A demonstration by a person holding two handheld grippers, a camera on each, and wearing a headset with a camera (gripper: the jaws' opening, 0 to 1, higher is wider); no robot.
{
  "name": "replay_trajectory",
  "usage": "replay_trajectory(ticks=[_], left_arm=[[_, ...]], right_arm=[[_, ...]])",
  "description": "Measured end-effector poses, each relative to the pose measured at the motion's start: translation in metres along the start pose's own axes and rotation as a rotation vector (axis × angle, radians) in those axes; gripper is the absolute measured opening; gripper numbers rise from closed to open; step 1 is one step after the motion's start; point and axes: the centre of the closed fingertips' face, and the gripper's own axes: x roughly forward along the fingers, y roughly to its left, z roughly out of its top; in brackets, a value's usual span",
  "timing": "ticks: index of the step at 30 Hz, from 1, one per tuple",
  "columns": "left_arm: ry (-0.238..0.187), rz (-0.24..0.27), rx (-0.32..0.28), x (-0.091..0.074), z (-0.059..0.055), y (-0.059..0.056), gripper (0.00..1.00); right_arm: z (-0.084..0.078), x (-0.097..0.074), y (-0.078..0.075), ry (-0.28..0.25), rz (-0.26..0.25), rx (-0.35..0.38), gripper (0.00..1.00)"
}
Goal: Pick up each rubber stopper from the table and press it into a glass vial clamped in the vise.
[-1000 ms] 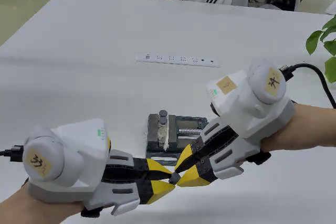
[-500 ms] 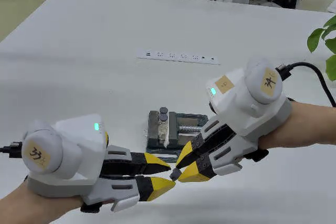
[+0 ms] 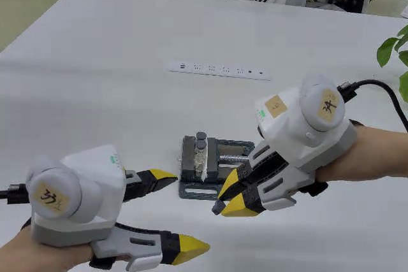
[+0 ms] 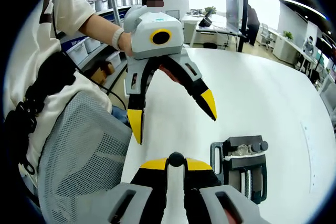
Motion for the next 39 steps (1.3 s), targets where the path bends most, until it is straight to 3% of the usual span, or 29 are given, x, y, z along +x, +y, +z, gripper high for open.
replay_trajectory(ticks=[3, 5, 7, 17, 21, 23, 24, 27, 33, 39], left_arm=[[-0.002, 0.036, -0.012, -0.002, -0.002, 0.008, 0.84], [0.029, 0.051, -0.031, -0.003, -0.007, 0.01, 0.91], [0.033, 0.051, -0.019, -0.004, -0.009, 0.011, 0.99], [0.001, 0.115, -0.067, -0.015, -0.014, 0.018, 0.99], [0.003, 0.12, -0.078, -0.016, -0.019, 0.016, 0.99], [-0.003, 0.126, -0.089, -0.017, -0.021, 0.016, 0.99], [-0.005, 0.128, -0.092, -0.017, -0.02, 0.016, 0.99], [-0.01, 0.141, -0.098, -0.02, -0.02, 0.019, 0.99], [-0.017, 0.161, -0.11, -0.025, -0.021, 0.027, 0.99], [-0.011, 0.173, -0.111, -0.031, -0.027, 0.036, 0.98]], right_arm=[[-0.002, -0.001, -0.003, 0.007, -0.006, -0.004, 0.06], [-0.005, -0.002, -0.006, 0.019, -0.01, -0.014, 0.06], [-0.007, -0.002, -0.008, 0.027, -0.009, -0.019, 0.06], [-0.016, -0.012, -0.043, 0.147, -0.037, -0.145, 0.06], [-0.017, -0.016, -0.061, 0.223, -0.046, -0.261, 0.06], [-0.018, -0.015, -0.07, 0.273, -0.037, -0.358, 0.06], [-0.018, -0.014, -0.072, 0.285, -0.035, -0.363, 0.06], [-0.014, -0.011, -0.084, 0.303, -0.037, -0.414, 0.06], [-0.005, -0.005, -0.095, 0.336, 0.003, -0.592, 0.06], [0.0, 0.003, -0.097, 0.366, 0.029, -0.655, 0.05]])
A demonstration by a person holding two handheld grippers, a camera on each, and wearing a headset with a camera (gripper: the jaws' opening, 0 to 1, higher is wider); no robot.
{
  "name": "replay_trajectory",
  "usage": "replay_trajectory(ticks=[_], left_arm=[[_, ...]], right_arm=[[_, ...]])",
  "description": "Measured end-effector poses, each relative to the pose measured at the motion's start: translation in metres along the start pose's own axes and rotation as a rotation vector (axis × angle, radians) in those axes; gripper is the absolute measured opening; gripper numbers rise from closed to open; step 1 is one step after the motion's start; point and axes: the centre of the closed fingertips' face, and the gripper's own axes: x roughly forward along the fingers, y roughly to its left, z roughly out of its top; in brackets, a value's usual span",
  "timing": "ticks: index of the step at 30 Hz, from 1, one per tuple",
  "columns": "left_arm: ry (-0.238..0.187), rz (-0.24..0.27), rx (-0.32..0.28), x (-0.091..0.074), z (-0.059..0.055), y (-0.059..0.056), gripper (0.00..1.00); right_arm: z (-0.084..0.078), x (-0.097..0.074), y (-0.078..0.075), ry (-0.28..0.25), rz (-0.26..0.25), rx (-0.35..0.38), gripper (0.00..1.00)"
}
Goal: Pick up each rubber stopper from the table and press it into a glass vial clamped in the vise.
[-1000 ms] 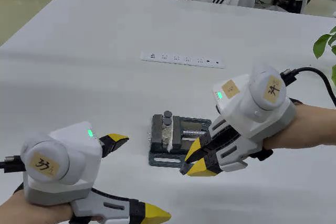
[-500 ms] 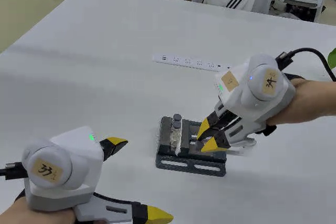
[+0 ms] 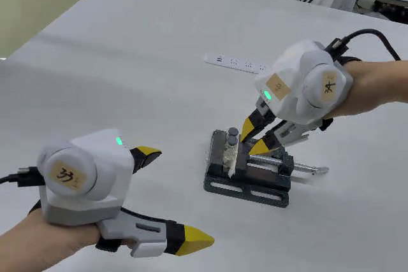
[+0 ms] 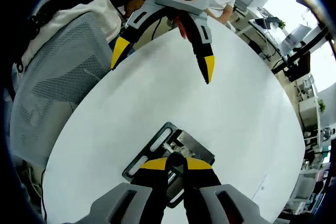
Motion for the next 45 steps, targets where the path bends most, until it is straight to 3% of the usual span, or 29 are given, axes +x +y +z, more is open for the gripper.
replay_trajectory(ticks=[15, 34, 45], left_arm=[[-0.001, 0.014, -0.026, 0.0, -0.003, 0.005, 0.97], [-0.01, 0.016, -0.063, 0.001, -0.009, 0.008, 0.95], [-0.011, 0.008, -0.067, 0.002, -0.011, 0.005, 0.94]], right_arm=[[-0.006, 0.014, -0.009, 0.058, 0.07, -0.082, 0.05], [-0.01, 0.022, -0.011, 0.068, 0.095, -0.059, 0.06], [-0.009, 0.026, -0.012, 0.083, 0.104, -0.026, 0.05]])
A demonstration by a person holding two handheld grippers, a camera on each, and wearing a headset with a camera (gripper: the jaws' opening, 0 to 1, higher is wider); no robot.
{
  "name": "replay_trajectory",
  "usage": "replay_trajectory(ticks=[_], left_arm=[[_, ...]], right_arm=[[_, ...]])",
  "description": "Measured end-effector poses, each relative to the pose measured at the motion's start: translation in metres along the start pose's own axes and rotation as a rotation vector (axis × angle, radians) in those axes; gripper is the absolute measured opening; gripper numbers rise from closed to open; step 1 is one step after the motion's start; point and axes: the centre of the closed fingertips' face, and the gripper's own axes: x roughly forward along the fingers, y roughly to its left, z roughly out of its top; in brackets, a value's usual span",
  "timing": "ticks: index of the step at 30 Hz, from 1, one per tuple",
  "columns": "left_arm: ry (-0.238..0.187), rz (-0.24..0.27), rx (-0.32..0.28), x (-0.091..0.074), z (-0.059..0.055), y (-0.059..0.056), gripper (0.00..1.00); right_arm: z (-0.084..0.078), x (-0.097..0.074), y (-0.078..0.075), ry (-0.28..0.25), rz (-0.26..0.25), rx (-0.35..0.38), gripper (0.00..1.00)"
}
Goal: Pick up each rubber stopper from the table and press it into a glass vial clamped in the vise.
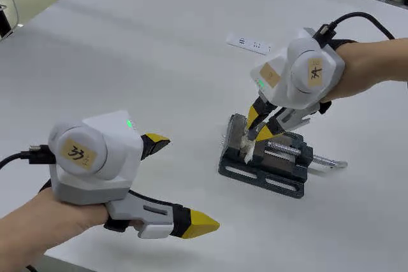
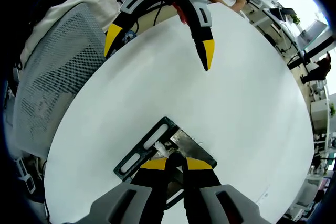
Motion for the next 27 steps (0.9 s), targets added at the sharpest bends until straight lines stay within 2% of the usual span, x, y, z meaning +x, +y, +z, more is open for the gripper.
replay_trajectory(ticks=[14, 22, 27], left_arm=[[0.002, -0.004, -0.003, -0.0011, -0.0018, -0.0013, 0.94], [0.0, -0.009, -0.007, -0.0006, -0.0008, -0.0022, 0.94], [-0.002, -0.01, -0.008, 0.0004, 0.0001, -0.0016, 0.94]], right_arm=[[-0.001, 0.0031, -0.0017, 0.012, 0.01, 0.046, 0.05], [0.0011, 0.0046, -0.0021, 0.047, 0.031, 0.176, 0.05], [-0.0002, 0.0046, -0.003, 0.056, 0.021, 0.265, 0.05]])
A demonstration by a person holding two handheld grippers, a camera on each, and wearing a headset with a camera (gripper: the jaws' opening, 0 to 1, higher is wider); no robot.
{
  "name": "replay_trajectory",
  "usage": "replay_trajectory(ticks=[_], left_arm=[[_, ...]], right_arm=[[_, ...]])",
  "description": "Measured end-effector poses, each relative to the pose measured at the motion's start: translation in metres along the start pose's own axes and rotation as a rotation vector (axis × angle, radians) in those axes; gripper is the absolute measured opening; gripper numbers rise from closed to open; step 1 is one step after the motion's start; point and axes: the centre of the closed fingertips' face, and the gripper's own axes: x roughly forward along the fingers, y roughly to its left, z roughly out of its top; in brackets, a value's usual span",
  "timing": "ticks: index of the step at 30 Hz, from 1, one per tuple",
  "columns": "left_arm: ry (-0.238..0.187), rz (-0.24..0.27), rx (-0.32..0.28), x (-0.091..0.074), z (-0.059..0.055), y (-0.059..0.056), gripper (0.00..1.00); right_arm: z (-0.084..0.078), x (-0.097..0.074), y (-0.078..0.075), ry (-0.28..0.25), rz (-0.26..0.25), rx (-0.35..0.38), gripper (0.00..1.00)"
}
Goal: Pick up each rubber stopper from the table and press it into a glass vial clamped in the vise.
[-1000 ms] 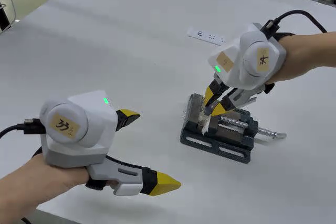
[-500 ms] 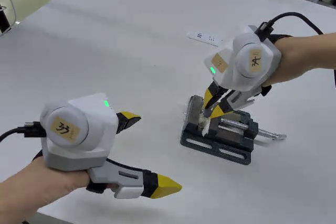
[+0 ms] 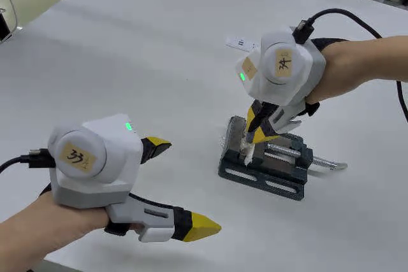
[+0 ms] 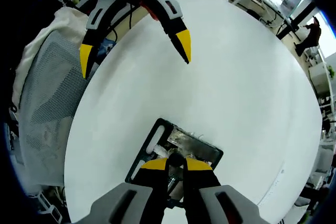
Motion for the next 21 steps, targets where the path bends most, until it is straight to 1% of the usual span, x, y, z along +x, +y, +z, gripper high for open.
replay_trajectory(ticks=[3, 5, 7, 8, 9, 11, 12, 13, 14, 15, 16, 17, 18, 19, 21], left_arm=[[-0.001, -0.003, 0.001, 0.001, 0.0003, -0.0006, 0.94], [0.0, -0.006, 0.002, 0.0022, 0.0005, -0.0021, 0.94], [0.001, -0.008, 0.004, 0.0031, 0.0008, -0.003, 0.94], [0.001, -0.009, 0.004, 0.0033, 0.001, -0.003, 0.94], [-0.002, -0.011, 0.004, 0.0035, 0.0017, -0.0035, 0.94], [-0.003, -0.011, 0.004, 0.0037, 0.0023, -0.0035, 0.94], [-0.003, -0.012, 0.004, 0.0039, 0.0025, -0.0035, 0.94], [-0.004, -0.012, 0.005, 0.0042, 0.0028, -0.0036, 0.93], [-0.004, -0.012, 0.005, 0.0046, 0.0032, -0.0039, 0.94], [-0.005, -0.014, 0.005, 0.0048, 0.0032, -0.0039, 0.94], [-0.005, -0.015, 0.005, 0.005, 0.0033, -0.004, 0.94], [-0.004, -0.015, 0.007, 0.0054, 0.0031, -0.0038, 0.94], [-0.004, -0.015, 0.008, 0.0057, 0.003, -0.0038, 0.94], [-0.004, -0.016, 0.007, 0.0061, 0.0032, -0.0038, 0.94], [-0.005, -0.017, 0.007, 0.0066, 0.0037, -0.0041, 0.94]], right_arm=[[-0.0003, 0.0, 0.0007, 0.01, -0.008, 0.065, 0.05], [0.0005, 0.0003, -0.0005, 0.017, -0.008, 0.076, 0.05], [0.0007, -0.0002, -0.001, 0.028, -0.007, 0.114, 0.04], [0.0015, -0.0003, -0.0002, 0.03, -0.008, 0.114, 0.04], [0.0015, -0.0005, 0.0005, 0.035, -0.009, 0.134, 0.04], [0.0012, -0.0006, 0.0011, 0.038, -0.01, 0.144, 0.04], [0.0012, -0.0008, 0.0009, 0.042, -0.011, 0.171, 0.04], [0.0013, -0.0006, 0.0008, 0.042, -0.012, 0.17, 0.04], [0.0013, -0.0005, 0.0003, 0.044, -0.014, 0.207, 0.04], [0.0015, -0.0004, -0.0001, 0.045, -0.014, 0.224, 0.04], [0.0012, -0.0007, 0.0008, 0.043, -0.015, 0.221, 0.04], [0.001, -0.0009, 0.0023, 0.046, -0.019, 0.29, 0.04], [0.0012, -0.0009, 0.0024, 0.05, -0.019, 0.323, 0.04], [0.002, -0.0007, 0.0013, 0.051, -0.018, 0.298, 0.04], [0.0026, -0.0008, 0.0009, 0.054, -0.018, 0.305, 0.04]])
